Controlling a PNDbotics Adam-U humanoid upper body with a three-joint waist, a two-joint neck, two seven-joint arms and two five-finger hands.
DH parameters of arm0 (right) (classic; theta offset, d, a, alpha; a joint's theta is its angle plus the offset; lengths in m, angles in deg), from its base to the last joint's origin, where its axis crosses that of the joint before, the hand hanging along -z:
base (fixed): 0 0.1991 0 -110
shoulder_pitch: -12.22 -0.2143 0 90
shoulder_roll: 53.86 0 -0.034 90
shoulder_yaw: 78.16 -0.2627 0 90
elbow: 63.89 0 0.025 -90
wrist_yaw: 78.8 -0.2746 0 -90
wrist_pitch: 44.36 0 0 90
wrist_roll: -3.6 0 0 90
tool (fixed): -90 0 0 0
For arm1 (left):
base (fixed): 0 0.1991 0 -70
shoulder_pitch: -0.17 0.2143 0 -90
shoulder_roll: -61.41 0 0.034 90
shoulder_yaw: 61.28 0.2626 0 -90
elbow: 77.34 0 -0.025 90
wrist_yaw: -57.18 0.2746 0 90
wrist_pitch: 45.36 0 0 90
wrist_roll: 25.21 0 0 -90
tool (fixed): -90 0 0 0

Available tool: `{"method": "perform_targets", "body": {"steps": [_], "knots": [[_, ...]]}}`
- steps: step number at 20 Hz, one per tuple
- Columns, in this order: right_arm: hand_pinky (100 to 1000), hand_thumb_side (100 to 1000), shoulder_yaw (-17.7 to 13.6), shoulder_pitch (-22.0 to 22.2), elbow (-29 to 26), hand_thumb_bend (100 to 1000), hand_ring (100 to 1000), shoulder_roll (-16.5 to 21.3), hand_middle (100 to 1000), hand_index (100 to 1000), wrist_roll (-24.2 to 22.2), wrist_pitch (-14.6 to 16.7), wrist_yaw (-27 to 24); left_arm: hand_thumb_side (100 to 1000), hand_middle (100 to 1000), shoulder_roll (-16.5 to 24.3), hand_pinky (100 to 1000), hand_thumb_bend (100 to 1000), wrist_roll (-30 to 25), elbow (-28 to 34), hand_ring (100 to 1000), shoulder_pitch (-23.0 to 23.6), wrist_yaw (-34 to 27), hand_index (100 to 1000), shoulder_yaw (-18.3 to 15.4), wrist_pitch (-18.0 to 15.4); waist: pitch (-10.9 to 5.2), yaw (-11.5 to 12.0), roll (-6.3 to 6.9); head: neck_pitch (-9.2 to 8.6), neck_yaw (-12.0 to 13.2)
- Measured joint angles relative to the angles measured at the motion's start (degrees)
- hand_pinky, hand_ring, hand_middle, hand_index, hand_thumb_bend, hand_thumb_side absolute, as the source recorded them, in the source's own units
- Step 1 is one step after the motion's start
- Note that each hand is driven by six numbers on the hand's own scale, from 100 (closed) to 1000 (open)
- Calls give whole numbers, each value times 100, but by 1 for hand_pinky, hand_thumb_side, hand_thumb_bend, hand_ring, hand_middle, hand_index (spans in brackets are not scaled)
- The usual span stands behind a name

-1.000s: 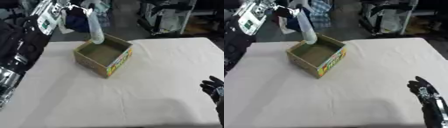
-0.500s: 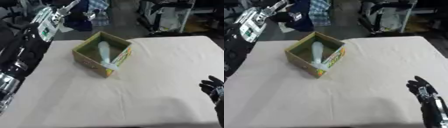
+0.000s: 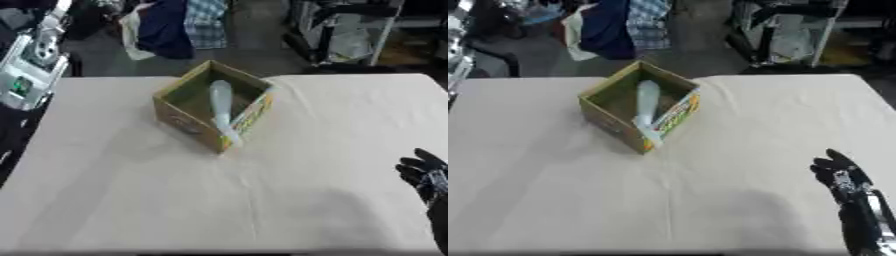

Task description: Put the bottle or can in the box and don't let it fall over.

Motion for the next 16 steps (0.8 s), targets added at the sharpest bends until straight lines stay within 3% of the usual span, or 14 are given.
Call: {"method": "perform_targets", "body": {"steps": [3, 7, 12, 16], "knots": [[893, 722, -17, -9, 0, 100, 800, -5, 729, 878, 19, 5, 0, 782, 966, -558, 905, 100, 377, 536, 955, 764, -372, 857, -404, 124, 13, 117, 3, 0, -7], [893, 724, -28, -28, 0, 100, 800, -9, 728, 877, 20, 5, -1, 811, 965, -1360, 907, 100, 762, 802, 947, 1481, -400, 852, -691, 240, 20, 167, -13, 1, -15], [893, 726, -43, -17, 0, 100, 800, -26, 729, 877, 34, 16, -4, 848, 963, -2181, 910, 100, 775, 922, 941, 1843, -237, 849, -854, 319, 24, 217, -22, 1, -4], [893, 726, -41, -17, 0, 100, 800, -58, 728, 877, 34, 17, -4, 857, 957, -2396, 908, 100, 693, 897, 936, 1955, -236, 845, -858, 409, 33, 220, -18, 1, 22]]}}
